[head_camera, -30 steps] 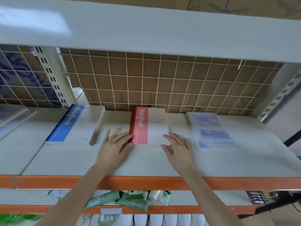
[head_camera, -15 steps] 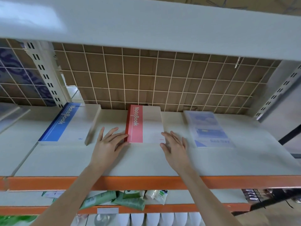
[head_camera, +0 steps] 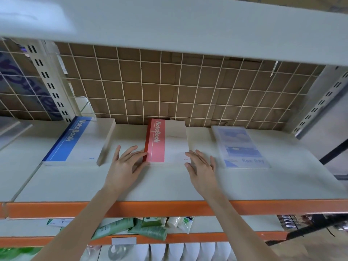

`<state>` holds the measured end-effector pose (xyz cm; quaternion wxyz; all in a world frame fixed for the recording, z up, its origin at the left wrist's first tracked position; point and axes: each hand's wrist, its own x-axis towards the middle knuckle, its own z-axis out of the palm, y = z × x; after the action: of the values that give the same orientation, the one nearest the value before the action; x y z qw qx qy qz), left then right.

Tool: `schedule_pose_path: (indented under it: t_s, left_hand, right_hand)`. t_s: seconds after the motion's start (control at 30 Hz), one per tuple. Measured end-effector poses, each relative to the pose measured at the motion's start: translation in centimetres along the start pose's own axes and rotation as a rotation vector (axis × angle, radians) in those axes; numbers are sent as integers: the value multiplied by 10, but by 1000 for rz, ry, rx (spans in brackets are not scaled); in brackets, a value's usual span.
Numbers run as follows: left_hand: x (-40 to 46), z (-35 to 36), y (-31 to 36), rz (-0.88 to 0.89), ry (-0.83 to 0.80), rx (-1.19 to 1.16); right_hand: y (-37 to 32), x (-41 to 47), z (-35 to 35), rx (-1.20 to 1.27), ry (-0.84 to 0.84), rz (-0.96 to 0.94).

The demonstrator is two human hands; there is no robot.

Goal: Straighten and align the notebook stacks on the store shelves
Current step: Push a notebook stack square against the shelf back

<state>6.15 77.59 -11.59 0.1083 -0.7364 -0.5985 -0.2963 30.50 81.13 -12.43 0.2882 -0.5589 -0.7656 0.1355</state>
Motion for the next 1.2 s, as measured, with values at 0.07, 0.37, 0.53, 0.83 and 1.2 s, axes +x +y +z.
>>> schedule_pose_path:
  t_s: [0.07,0.37,0.53,0.83,1.2]
  left_hand:
    - [0,1,0,-25,-28,-31]
    - [-1,0,0,-67,-33,-31]
    - [-1,-1,2,-66,16,-44]
    - [0,-12,5,-57,-18,-3]
    - [-73,-100,-13,-309,-68,197]
  right_hand:
    - [0,0,0,13,-6,4]
    - [-1,0,-1,-11,-5,15]
    - [-1,0,-2,-5,10,19]
    - [-4,-1,-4,-27,-14,35]
    - [-82,4,-4,93,-60,-218]
